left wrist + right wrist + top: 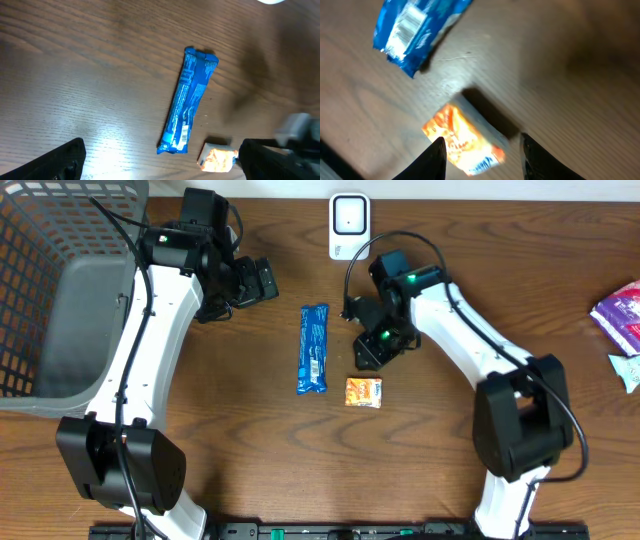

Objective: Scan the item barcode
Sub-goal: 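Reach the right gripper to the orange tissue pack and grasp it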

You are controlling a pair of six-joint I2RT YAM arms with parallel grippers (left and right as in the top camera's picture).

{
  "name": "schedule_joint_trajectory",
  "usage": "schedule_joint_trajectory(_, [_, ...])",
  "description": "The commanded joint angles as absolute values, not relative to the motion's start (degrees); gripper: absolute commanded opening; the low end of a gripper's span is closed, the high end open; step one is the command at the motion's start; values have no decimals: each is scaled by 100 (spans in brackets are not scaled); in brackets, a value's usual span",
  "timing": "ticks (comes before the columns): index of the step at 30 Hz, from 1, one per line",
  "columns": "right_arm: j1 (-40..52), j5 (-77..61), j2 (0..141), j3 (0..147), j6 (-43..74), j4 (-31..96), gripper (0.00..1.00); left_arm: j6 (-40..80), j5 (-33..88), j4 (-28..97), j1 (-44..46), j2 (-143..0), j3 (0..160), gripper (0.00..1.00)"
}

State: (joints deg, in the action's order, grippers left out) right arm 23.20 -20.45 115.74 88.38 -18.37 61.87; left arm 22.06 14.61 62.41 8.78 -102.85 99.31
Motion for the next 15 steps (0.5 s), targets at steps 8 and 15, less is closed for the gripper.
schedule_joint_trajectory(8, [2228, -2488, 12130, 8715, -2602, 6418, 44, 2152, 1382, 6252, 858, -10298, 9959, 98])
schedule_joint_trajectory(15, [2027, -2440, 12130, 8713, -2604, 6672, 31, 2152, 1382, 6254, 858, -10298, 9959, 98])
